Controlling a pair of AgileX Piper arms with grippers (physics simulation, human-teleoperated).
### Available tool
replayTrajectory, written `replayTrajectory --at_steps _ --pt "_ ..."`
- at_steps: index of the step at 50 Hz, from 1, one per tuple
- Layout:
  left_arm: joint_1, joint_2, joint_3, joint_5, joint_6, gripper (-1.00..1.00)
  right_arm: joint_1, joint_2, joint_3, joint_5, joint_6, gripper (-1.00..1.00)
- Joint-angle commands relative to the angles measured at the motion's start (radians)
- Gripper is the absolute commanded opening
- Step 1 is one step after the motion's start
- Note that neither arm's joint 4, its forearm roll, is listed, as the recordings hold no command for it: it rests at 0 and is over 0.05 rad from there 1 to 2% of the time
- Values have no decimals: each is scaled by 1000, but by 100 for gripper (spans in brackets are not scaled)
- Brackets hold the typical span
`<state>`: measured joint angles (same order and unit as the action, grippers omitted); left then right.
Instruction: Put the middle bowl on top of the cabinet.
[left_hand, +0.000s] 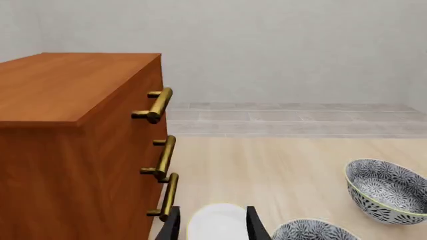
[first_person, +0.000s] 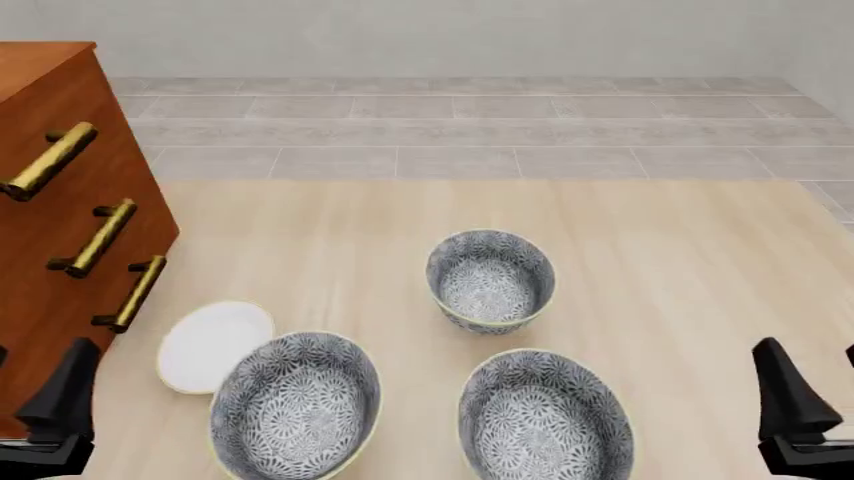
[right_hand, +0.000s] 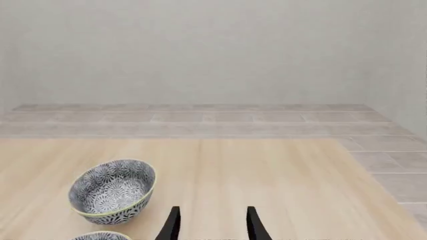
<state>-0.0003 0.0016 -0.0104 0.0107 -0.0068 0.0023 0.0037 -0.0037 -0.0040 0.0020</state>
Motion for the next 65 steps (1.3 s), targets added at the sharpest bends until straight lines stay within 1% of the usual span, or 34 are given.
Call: replayTrajectory --at_steps 1,8,12,15,17,19,21,23,24,25,26,27,28,30,31,32,33,35,37,40,42,43,44,46,48,50,52,54,55,60,61,62,65 --pt "-5 0 -6 3 9 100 -1 7 -2 6 -16 100" --pt "-13 0 -7 12 21 100 -3 3 1 15 -21 100" --pt "-28 13 -13 39 21 100 -5 4 1 17 -25 100" --pt "-59 61 -30 69 7 100 -5 11 -1 13 -33 100" --pt "-58 67 -30 74 7 100 -4 12 -1 12 -34 100" --pt "-67 108 -28 76 2 100 -1 13 -1 12 -35 100" --pt "-73 162 -38 81 -19 100 3 13 -1 12 -38 100" --pt "-79 129 -63 138 -16 100 5 24 1 1 -40 100" --pt "-73 201 -65 116 -29 100 4 31 1 -9 -47 100" --pt "-75 213 -71 127 -31 100 7 36 0 -13 -46 100" --pt "-75 233 -71 123 -15 100 9 37 0 -13 -48 100" --pt "-74 259 -70 113 -16 100 9 35 0 -13 -50 100" --pt "-81 279 -75 117 -40 100 8 39 0 -15 -49 100" --pt "-91 294 -78 120 -45 100 7 40 1 -17 -49 100" --pt "-117 380 -74 92 -68 100 6 41 1 -18 -49 100" --pt "-120 365 -80 108 -73 100 7 40 1 -17 -49 100" --pt "-120 338 -89 140 -63 100 8 39 1 -16 -49 100" --pt "-122 347 -89 143 -63 100 8 37 2 -14 -48 100" --pt "-126 374 -88 138 -68 100 11 36 3 -9 -45 100" --pt "-148 449 -81 105 -113 100 11 34 3 -6 -45 100" --pt "-153 469 -80 99 -125 100 10 31 3 -3 -44 100" --pt "-150 451 -87 118 -126 100 9 29 3 -1 -44 100" --pt "-160 458 -88 120 -138 100 8 29 3 0 -43 100" --pt "-162 453 -86 126 -136 100 7 28 3 2 -44 100" --pt "-186 488 -77 105 -159 100 8 29 3 2 -43 100" --pt "-179 470 -76 113 -148 100 8 32 3 0 -43 100" --pt "-193 507 -69 90 -172 100 10 34 3 0 -44 100" --pt "-192 514 -67 85 -171 100 11 31 3 4 -43 100" --pt "-200 542 -63 68 -186 100 12 28 3 7 -43 100" --pt "-202 545 -64 71 -182 100 12 24 3 11 -43 100" --pt "-216 539 -63 80 -190 100 13 25 3 11 -43 100" --pt "-210 531 -62 90 -176 100 12 28 3 8 -44 100" --pt "-216 538 -62 86 -185 100 12 30 3 7 -44 100"
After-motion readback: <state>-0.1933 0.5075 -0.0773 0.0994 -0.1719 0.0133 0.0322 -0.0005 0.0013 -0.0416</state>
